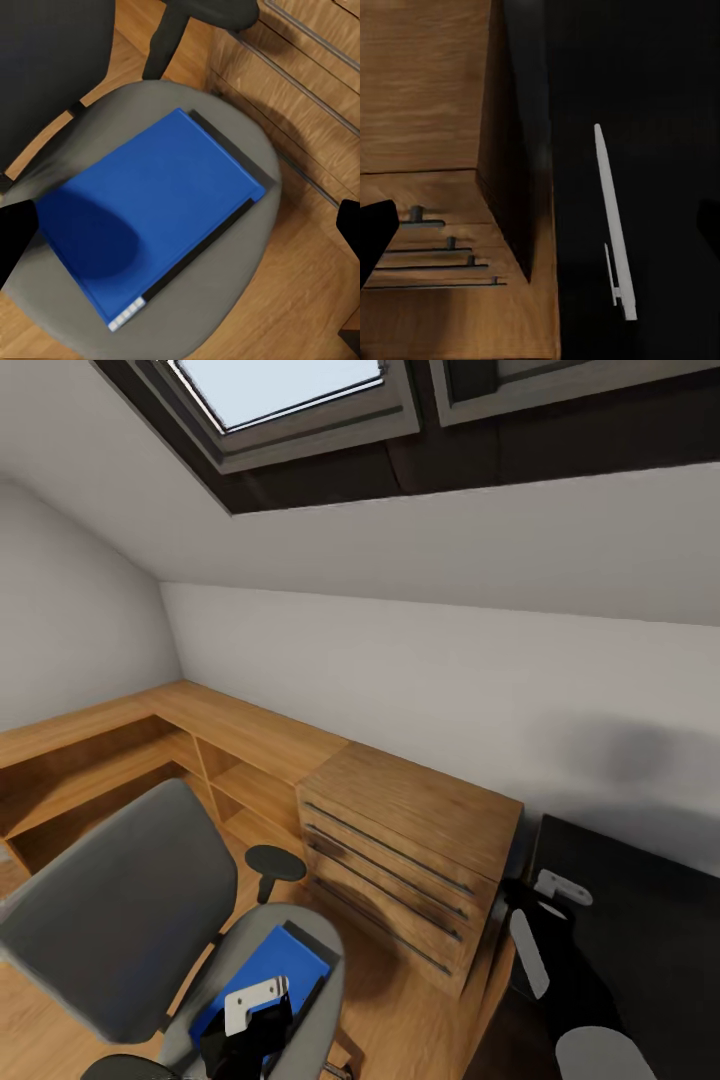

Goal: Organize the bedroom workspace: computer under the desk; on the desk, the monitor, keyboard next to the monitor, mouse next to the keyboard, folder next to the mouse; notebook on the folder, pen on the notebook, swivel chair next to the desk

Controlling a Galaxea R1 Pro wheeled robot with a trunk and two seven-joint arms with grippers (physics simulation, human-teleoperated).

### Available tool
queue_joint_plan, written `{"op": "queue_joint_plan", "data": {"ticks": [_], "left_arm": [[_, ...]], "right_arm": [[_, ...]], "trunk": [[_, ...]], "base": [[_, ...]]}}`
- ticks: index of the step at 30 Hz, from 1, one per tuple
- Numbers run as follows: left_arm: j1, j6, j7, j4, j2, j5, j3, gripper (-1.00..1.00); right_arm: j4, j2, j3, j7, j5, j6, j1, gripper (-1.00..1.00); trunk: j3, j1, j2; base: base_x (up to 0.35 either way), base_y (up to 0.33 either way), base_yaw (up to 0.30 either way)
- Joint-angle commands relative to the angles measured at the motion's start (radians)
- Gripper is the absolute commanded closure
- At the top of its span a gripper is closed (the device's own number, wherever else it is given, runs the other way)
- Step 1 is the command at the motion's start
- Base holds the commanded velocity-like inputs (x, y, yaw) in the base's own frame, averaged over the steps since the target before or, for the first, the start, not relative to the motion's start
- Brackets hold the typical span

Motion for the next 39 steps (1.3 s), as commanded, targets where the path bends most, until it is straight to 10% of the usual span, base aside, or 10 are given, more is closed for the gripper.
{"op": "queue_joint_plan", "data": {"ticks": [1, 20, 39], "left_arm": [[-0.001, 0.005, 0.006, -0.002, 0.001, 0.003, -0.002, -1.00], [-0.001, 0.005, 0.006, -0.002, 0.001, 0.003, -0.002, -1.00], [-0.001, 0.004, 0.006, -0.002, 0.001, 0.005, -0.001, -1.00]], "right_arm": [[-0.007, 0.007, 0.005, -0.009, 0.001, 0.003, 0.004, -1.00], [0.163, 0.040, 0.209, -0.044, 0.038, -0.115, 0.020, -1.00], [0.264, 0.054, 0.229, -0.057, 0.051, -0.265, 0.019, -1.00]], "trunk": [[-0.001, 0.000, -0.001], [-0.001, 0.000, -0.001], [-0.007, 0.000, -0.001]], "base": [[0.000, 0.000, 0.222], [0.000, 0.000, 0.271], [0.000, 0.000, 0.279]]}}
